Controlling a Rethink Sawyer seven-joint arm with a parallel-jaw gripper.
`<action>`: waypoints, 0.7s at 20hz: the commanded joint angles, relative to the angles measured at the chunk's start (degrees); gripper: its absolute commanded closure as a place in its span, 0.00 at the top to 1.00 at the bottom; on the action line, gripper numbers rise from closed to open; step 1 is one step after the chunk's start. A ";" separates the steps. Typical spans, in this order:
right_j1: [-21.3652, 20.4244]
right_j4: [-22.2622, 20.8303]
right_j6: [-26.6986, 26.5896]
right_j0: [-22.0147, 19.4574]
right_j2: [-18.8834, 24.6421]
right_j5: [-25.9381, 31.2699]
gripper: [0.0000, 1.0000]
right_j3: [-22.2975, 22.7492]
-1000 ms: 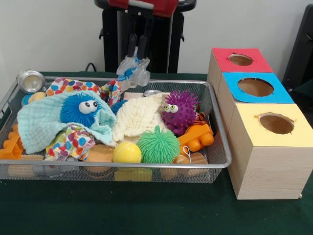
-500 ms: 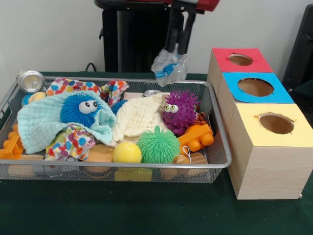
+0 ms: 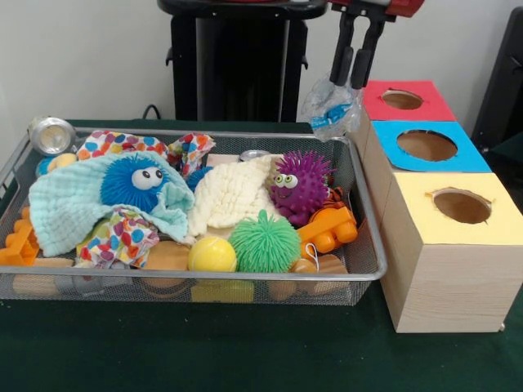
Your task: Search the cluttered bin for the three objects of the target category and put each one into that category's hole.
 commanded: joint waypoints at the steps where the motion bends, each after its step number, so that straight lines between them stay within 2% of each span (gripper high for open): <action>1: 0.66 -1.06 8.33 0.08 -1.24 2.38 0.00 5.70; 4: 0.11 -0.80 8.43 0.74 -1.54 2.36 0.00 7.18; 7: -0.43 2.75 12.25 1.07 -1.08 0.73 0.00 10.13; 14: -0.06 7.55 20.67 6.33 -3.79 0.86 0.00 11.41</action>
